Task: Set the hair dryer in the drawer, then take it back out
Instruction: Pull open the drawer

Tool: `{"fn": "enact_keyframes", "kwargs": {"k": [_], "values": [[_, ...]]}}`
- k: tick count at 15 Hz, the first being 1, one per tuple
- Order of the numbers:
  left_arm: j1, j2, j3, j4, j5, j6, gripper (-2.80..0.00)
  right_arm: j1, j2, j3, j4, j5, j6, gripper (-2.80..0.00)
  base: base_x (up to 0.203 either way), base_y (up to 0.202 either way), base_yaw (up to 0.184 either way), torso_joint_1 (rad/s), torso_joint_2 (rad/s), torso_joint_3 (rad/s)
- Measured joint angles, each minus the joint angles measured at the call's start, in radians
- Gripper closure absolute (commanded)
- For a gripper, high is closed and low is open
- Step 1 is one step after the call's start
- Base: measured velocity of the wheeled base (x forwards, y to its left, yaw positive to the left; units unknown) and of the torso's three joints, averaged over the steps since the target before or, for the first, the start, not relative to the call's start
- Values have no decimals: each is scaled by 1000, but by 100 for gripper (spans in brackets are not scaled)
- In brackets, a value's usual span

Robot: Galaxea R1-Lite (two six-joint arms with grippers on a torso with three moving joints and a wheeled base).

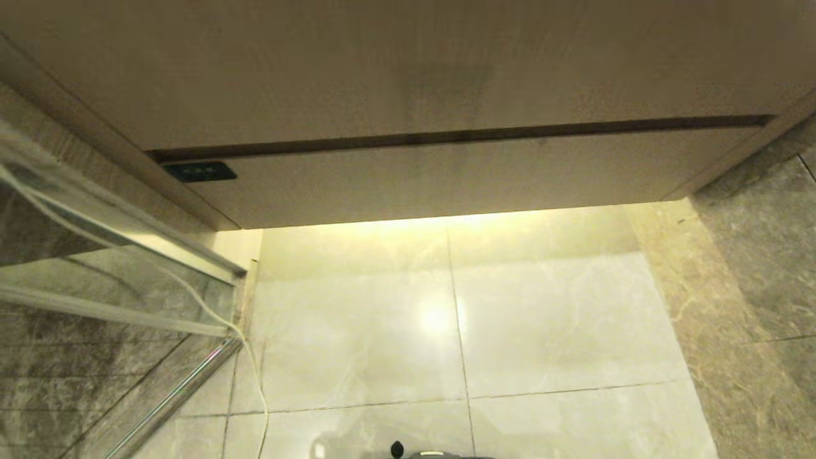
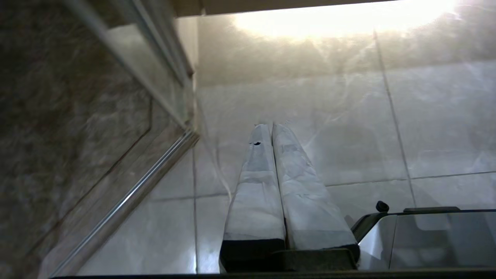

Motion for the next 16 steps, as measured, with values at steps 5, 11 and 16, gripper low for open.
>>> {"fn": "enact_keyframes", "kwargs": {"k": [5, 11, 16], "values": [[0, 0, 0, 0, 0, 0, 0, 1, 0, 0, 5, 0, 9, 0, 0, -5, 79, -5, 12, 4], [0, 0, 0, 0, 0, 0, 0, 0, 0, 0, 4, 0, -2, 0, 0, 0, 0, 0, 0, 0], [0, 0, 0, 0, -1, 0, 0, 1, 1, 0, 3, -1, 1, 0, 0, 0, 0, 0, 0, 0]]}}
